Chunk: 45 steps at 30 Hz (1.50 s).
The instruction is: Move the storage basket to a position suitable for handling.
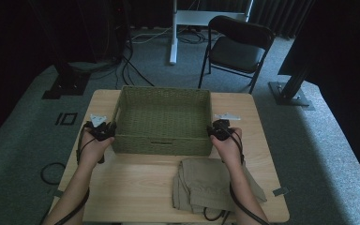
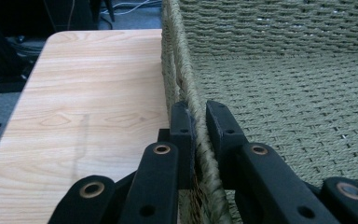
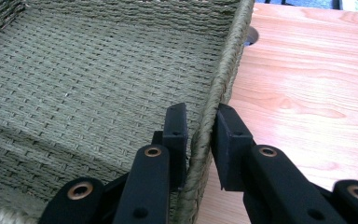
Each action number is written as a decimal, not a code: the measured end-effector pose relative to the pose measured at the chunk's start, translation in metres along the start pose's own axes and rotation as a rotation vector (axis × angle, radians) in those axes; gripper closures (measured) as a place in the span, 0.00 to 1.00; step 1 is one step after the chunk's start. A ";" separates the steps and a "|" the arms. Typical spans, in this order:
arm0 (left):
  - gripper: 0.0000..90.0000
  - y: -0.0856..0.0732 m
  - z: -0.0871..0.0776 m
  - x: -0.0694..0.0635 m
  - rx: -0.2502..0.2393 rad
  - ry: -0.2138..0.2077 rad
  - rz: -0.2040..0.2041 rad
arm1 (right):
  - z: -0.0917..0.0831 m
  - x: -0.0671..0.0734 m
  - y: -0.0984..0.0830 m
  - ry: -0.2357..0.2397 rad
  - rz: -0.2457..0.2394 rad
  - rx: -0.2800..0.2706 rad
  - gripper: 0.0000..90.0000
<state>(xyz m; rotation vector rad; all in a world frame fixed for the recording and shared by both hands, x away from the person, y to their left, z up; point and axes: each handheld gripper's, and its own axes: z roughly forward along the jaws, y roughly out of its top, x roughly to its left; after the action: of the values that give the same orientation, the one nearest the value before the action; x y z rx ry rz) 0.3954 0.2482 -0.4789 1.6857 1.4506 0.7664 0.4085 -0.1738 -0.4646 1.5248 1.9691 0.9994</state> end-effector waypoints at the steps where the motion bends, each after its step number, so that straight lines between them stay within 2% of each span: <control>1: 0.92 0.000 0.001 -0.002 -0.003 -0.002 -0.001 | -0.001 -0.002 0.000 -0.003 0.003 0.001 0.85; 10: 0.92 0.002 0.006 -0.020 -0.003 -0.015 0.004 | -0.006 -0.019 -0.003 -0.024 0.030 -0.002 0.86; 19: 0.91 0.005 0.010 -0.037 0.006 -0.031 0.019 | -0.010 -0.035 -0.003 -0.046 0.036 0.005 0.88; 34: 0.91 0.011 0.023 -0.074 0.010 -0.065 0.027 | -0.019 -0.071 -0.008 -0.082 0.069 0.003 0.89; 45: 0.90 0.016 0.031 -0.097 0.022 -0.078 0.050 | -0.025 -0.094 -0.011 -0.105 0.097 -0.012 0.90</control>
<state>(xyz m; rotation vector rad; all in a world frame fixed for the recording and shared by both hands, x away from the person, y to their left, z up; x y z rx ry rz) 0.4134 0.1470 -0.4776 1.7549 1.3724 0.7070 0.4103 -0.2719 -0.4649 1.6455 1.8292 0.9479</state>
